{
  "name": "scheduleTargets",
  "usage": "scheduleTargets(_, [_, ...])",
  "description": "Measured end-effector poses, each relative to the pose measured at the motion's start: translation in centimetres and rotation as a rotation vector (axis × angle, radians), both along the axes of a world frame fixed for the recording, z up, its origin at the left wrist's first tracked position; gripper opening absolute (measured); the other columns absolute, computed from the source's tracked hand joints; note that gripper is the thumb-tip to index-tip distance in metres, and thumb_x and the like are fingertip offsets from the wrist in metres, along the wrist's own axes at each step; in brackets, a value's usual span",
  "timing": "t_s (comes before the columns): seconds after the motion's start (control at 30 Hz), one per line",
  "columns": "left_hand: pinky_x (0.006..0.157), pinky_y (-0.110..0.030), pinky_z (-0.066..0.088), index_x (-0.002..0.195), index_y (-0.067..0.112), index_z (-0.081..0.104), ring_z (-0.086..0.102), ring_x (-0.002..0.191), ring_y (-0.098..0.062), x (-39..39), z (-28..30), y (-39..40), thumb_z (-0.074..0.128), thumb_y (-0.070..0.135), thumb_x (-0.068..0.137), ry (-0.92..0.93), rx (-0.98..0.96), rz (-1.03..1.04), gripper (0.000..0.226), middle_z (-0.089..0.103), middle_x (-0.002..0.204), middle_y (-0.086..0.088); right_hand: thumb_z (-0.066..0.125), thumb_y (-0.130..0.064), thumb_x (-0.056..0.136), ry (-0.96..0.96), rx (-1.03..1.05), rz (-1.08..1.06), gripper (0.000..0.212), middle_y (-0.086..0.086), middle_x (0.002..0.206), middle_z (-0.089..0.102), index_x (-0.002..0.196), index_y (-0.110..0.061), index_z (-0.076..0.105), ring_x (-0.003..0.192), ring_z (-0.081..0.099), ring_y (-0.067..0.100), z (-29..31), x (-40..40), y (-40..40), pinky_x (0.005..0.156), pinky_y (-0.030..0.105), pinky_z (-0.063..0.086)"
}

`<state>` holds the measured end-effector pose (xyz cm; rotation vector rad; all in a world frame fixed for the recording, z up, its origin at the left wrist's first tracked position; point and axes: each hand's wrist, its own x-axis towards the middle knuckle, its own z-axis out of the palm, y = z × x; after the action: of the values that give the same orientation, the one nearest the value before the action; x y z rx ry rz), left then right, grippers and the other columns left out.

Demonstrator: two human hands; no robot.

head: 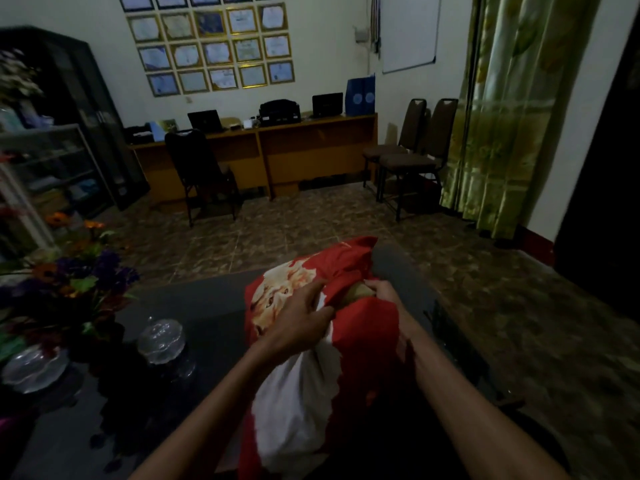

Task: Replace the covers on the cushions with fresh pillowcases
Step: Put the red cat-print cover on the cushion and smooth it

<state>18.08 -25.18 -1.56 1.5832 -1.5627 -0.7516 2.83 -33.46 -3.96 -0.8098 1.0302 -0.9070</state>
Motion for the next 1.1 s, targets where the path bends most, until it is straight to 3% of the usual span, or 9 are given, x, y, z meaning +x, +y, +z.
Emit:
scheduleTargets(0.1, [0.109,-0.029,0.043,0.132,0.029,0.056,0.056,0.126,-0.005,1.5,1.6,-1.0,0.063,0.028,0.076,0.087,-0.144,0.019,0.057,0.061,0.136,0.001,0.066,-0.014,0.092,0.093,-0.155,-0.127,0.018,-0.001,0.06,0.063,0.075,-0.012,0.064,0.041,0.057,0.006,3.0,0.7,-2.2,0.04,0.015,0.041])
scheduleTargets(0.23, [0.097,-0.02,0.048,0.123,0.025,0.063,0.062,0.116,-0.002,3.9,3.5,-1.1,0.059,0.011,0.077,0.324,-0.233,-0.007,0.048,0.069,0.123,0.01,0.069,-0.023,0.089,0.245,-0.448,-0.152,0.026,-0.008,0.051,0.057,0.065,-0.014,0.062,0.054,0.057,0.016,8.1,2.1,-3.8,0.053,0.023,0.042])
scheduleTargets(0.33, [0.102,-0.033,0.048,0.131,0.01,0.062,0.062,0.12,-0.015,6.1,2.5,-1.1,0.06,0.011,0.078,0.437,-0.222,0.023,0.053,0.07,0.125,-0.001,0.065,-0.025,0.091,0.464,-0.669,-0.09,0.025,0.003,0.067,0.058,0.071,-0.011,0.067,0.065,0.051,0.018,9.8,3.8,-3.8,0.062,0.031,0.032])
scheduleTargets(0.4, [0.084,-0.02,0.053,0.111,0.007,0.072,0.07,0.104,-0.016,6.5,1.3,-0.8,0.056,-0.002,0.087,0.49,-0.195,0.108,0.031,0.078,0.093,-0.001,0.06,-0.027,0.096,0.621,-0.784,-0.034,0.026,0.007,0.079,0.069,0.089,-0.005,0.072,0.062,0.053,0.019,10.4,4.9,-2.6,0.061,0.032,0.03])
scheduleTargets(0.5, [0.051,-0.007,0.044,0.071,0.014,0.068,0.073,0.073,-0.01,7.5,-2.9,0.1,0.032,-0.022,0.094,0.531,-0.039,0.255,0.056,0.061,0.042,0.009,0.058,-0.036,0.097,0.857,-0.807,0.15,0.026,0.003,0.083,0.073,0.105,-0.018,0.074,0.073,0.066,0.02,8.0,7.0,-2.2,0.058,0.026,0.043])
scheduleTargets(0.67, [0.052,-0.009,0.045,0.104,0.011,0.066,0.06,0.055,0.003,12.6,-11.6,3.6,0.052,-0.009,0.095,0.484,0.141,0.321,0.025,0.069,0.057,0.013,0.051,-0.055,0.095,1.099,-0.811,0.442,0.056,0.004,0.143,0.059,0.148,-0.035,0.048,0.13,0.055,0.027,-1.3,10.3,-0.9,0.103,0.037,0.046])
scheduleTargets(0.8, [0.078,-0.009,0.048,0.124,0.034,0.061,0.065,0.094,0.008,16.1,-14.2,7.2,0.063,0.006,0.071,0.373,0.163,0.284,0.06,0.072,0.096,0.026,0.04,-0.056,0.099,1.156,-0.855,0.648,0.061,0.005,0.157,0.044,0.157,-0.037,0.032,0.141,0.044,0.025,-7.6,13.0,1.6,0.11,0.035,0.039])
scheduleTargets(0.93, [0.054,-0.016,0.047,0.122,0.03,0.069,0.062,0.067,0.0,17.8,-15.1,10.1,0.053,-0.009,0.092,0.448,0.262,0.311,0.051,0.075,0.101,-0.001,0.032,-0.066,0.096,1.303,-0.92,0.785,0.071,0.011,0.167,0.019,0.159,-0.037,0.02,0.153,0.02,0.03,-12.3,15.0,3.4,0.123,0.042,0.023])
scheduleTargets(1.1, [0.072,-0.017,0.05,0.105,0.018,0.076,0.065,0.087,-0.004,18.4,-15.3,9.5,0.065,0.016,0.096,0.423,0.228,0.38,0.014,0.075,0.1,0.0,0.029,-0.085,0.079,1.298,-0.946,0.785,0.092,0.007,0.17,0.006,0.159,-0.04,0.017,0.154,0.012,0.037,-12.3,14.7,3.7,0.123,0.046,0.02])
